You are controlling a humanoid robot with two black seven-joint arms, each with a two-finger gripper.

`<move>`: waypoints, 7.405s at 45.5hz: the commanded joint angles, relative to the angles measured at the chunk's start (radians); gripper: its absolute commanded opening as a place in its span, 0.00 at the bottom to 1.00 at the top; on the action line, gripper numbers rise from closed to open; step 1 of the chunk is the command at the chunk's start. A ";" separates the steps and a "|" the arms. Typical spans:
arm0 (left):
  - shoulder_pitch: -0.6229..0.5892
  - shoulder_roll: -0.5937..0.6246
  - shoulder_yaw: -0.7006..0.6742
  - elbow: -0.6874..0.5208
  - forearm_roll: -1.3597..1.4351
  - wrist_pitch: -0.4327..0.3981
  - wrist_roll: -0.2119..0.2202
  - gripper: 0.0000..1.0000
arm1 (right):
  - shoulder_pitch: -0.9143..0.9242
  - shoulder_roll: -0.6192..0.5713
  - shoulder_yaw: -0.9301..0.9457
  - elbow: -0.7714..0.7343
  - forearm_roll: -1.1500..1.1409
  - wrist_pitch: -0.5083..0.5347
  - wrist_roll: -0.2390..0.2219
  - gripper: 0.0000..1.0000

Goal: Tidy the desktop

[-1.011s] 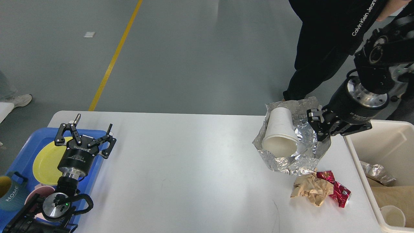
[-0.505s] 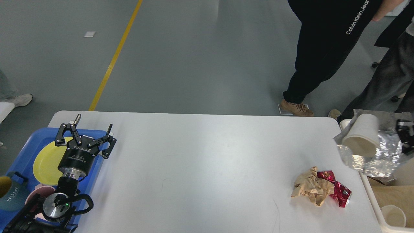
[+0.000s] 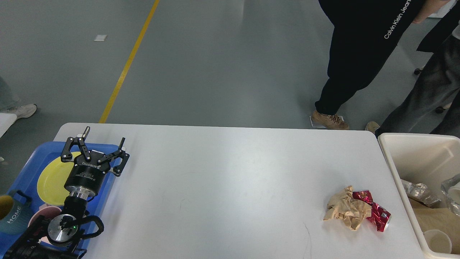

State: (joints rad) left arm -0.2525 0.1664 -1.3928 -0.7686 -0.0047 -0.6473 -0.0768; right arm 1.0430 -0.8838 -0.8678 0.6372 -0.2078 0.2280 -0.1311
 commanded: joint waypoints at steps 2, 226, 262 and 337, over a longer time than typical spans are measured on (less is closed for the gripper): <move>-0.001 0.001 0.000 0.002 0.000 0.000 0.000 0.97 | -0.289 0.147 0.202 -0.238 0.001 -0.084 -0.002 0.00; -0.001 -0.001 -0.002 0.000 0.000 0.000 0.002 0.97 | 0.210 0.740 -0.195 0.357 0.200 -0.125 -0.073 0.00; -0.001 0.001 -0.002 0.000 0.000 0.000 0.002 0.97 | 0.443 0.629 -0.206 0.545 0.238 0.039 -0.078 0.00; 0.001 -0.001 0.000 0.000 0.000 0.000 0.000 0.97 | 0.495 0.155 -0.533 0.167 0.091 0.366 0.130 0.00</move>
State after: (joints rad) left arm -0.2521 0.1661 -1.3922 -0.7684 -0.0046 -0.6473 -0.0769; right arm 1.8351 -0.6866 -1.5647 1.0254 -0.1128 0.6118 -0.0016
